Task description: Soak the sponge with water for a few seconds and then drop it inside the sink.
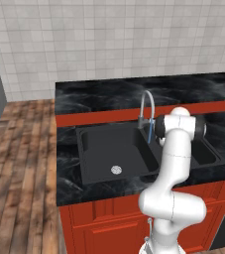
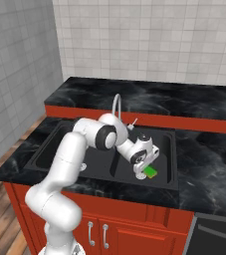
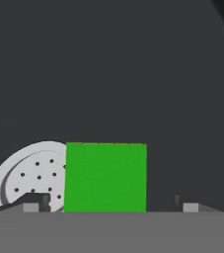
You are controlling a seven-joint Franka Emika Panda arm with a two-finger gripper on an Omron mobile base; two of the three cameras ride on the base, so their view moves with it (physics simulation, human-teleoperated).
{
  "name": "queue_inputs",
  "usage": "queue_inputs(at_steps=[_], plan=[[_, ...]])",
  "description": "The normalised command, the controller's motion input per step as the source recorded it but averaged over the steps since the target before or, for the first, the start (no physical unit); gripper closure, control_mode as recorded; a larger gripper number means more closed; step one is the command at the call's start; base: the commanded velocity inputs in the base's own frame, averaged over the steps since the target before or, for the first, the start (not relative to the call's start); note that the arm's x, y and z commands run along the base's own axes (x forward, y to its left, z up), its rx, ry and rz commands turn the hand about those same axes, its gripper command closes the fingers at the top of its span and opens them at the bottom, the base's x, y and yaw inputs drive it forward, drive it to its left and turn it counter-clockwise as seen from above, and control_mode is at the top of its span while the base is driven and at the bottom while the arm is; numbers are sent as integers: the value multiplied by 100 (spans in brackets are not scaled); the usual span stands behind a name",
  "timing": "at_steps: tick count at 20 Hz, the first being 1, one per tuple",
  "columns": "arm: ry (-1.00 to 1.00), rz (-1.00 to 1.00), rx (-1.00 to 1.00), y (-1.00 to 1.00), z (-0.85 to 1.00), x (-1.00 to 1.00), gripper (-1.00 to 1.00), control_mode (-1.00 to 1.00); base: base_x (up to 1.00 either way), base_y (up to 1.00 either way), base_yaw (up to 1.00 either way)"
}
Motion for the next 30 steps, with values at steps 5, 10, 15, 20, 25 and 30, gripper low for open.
queue_inputs(at_steps=[5,10,15,20,25,30], plan=[[0,0,0,0,74,0,-100,-100,0,0,0],[0,0,1,0,60,-14,-100,-100,0,0,0],[-3,0,3,0,50,-54,-100,-100,0,0,0],[-8,0,2,0,56,-60,-100,-100,0,0,0],[-6,0,0,0,62,-56,-100,-100,0,0,0],[-1,0,0,7,58,-48,-100,-100,0,0,0]])
